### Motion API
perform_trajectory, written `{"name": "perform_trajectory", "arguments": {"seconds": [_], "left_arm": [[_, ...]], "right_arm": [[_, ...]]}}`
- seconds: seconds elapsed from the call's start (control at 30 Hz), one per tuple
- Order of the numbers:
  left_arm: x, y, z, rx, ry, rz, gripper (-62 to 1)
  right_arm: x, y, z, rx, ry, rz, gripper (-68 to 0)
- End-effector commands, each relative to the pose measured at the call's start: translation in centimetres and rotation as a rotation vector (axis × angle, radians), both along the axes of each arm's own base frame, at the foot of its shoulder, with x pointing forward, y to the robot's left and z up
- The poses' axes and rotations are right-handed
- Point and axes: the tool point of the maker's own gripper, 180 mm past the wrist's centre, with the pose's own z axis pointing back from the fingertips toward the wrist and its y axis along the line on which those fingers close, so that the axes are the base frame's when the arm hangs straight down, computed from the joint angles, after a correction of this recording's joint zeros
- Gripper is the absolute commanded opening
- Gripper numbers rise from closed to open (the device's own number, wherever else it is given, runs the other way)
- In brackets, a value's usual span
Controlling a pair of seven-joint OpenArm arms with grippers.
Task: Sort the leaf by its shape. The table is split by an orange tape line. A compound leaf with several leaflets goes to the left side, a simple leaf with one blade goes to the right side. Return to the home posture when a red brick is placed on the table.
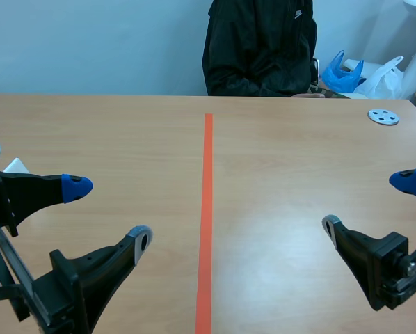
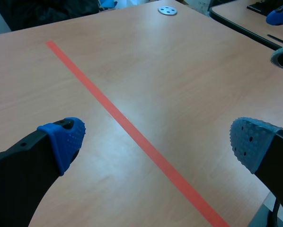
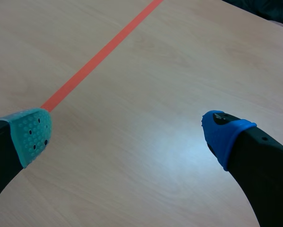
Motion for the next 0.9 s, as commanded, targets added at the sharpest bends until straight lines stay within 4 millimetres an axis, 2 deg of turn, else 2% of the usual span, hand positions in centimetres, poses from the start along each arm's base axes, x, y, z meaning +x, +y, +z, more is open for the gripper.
{"name": "perform_trajectory", "arguments": {"seconds": [0.0, 0.87], "left_arm": [[0.12, 0.00, 0.44, -0.019, -0.011, 0.005, 1.4], [0.12, -0.01, 0.46, -0.019, -0.012, 0.004, 1.4]], "right_arm": [[0.50, -0.08, 0.94, 0.010, -0.034, -0.005, 0.4], [0.46, -0.13, 0.74, 0.005, -0.024, -0.006, 0.4]]}}
